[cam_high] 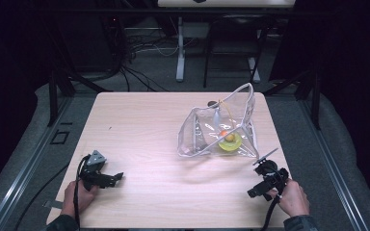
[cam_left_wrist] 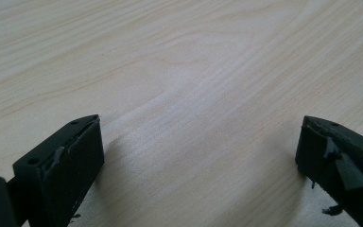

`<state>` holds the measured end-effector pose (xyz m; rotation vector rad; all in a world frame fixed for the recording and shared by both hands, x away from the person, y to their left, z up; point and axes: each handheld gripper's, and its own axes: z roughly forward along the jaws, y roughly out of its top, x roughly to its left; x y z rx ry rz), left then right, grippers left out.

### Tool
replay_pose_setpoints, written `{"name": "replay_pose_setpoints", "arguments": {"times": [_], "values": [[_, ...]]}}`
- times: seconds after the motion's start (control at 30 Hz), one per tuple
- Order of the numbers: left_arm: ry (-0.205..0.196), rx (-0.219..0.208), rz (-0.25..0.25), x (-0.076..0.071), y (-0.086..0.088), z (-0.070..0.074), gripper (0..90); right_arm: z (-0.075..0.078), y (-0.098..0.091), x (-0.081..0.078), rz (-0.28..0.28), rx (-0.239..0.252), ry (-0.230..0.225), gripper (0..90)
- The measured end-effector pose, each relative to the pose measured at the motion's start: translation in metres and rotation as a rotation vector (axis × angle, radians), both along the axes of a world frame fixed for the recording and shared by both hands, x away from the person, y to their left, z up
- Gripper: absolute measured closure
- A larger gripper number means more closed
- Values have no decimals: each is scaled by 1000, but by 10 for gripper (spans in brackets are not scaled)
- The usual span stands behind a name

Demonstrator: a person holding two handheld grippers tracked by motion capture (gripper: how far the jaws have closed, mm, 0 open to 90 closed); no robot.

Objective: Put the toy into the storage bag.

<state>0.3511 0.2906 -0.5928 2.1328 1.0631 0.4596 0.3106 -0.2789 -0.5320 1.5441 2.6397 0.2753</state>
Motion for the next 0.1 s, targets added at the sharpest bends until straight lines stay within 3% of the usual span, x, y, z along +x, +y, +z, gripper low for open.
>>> {"name": "replay_pose_setpoints", "arguments": {"times": [0.1], "values": [[0, 0, 0, 0, 0, 0, 20, -6, -1, -1, -13, -7, 5, 0]]}}
